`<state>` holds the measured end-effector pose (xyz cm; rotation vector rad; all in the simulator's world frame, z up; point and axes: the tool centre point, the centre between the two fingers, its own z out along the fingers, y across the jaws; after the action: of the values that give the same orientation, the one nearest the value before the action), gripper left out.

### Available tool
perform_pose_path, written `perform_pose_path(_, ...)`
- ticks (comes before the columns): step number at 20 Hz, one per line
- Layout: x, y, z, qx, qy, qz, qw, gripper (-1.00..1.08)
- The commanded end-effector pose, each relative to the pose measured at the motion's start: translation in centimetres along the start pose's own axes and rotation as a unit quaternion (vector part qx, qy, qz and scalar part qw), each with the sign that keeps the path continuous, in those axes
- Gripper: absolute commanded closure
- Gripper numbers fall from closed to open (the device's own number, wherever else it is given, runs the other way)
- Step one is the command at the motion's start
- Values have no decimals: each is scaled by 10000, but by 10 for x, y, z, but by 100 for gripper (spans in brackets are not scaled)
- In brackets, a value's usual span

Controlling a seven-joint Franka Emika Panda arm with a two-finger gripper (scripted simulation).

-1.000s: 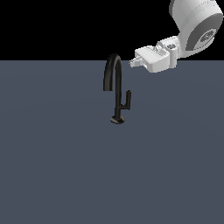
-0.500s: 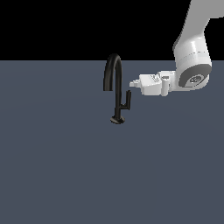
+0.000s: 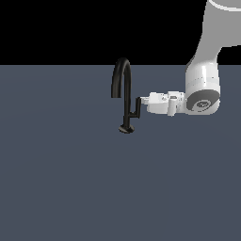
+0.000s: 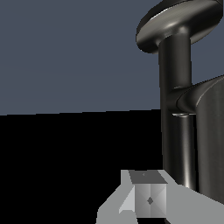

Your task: Turn on the faucet by rotating a designated handle.

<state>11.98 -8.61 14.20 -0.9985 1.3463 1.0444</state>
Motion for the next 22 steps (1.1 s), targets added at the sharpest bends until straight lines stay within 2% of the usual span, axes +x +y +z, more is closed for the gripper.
perform_pose_path(1, 3, -1, 1, 51, -43, 44, 10000, 108)
perform_pose_path(11, 0, 0, 1, 17, -18, 6, 10000, 108)
perform_pose_path(22, -8, 24, 1, 17, -18, 6, 10000, 108)
